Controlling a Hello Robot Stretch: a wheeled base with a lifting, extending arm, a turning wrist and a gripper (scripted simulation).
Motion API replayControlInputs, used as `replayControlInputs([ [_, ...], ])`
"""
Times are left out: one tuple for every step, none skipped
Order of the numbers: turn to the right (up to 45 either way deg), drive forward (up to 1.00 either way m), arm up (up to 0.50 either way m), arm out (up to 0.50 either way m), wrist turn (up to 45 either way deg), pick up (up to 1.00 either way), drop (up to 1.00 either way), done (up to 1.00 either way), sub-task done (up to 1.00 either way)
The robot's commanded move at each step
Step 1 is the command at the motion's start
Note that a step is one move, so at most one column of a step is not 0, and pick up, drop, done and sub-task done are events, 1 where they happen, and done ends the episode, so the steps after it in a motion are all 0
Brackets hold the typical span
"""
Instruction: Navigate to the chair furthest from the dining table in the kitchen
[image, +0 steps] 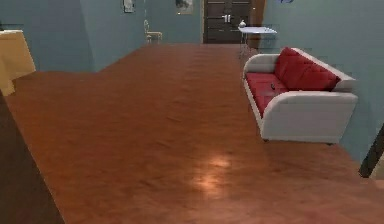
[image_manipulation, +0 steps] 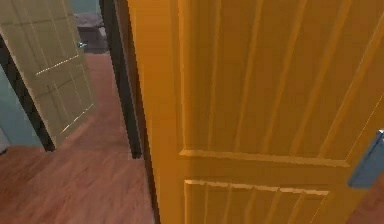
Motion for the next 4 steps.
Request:
replayControlInputs([
  [0.0, 0.55, 0.0, 0.0, 0.0, 0.0, 0.0, 0.0, 0.0],
  [-45.0, 0.0, 0.0, 0.0, 0.0, 0.0, 0.0, 0.0, 0.0],
  [-36.0, 0.0, 0.0, 0.0, 0.0, 0.0, 0.0, 0.0, 0.0],
  [0.0, 0.65, 0.0, 0.0, 0.0, 0.0, 0.0, 0.0, 0.0],
])
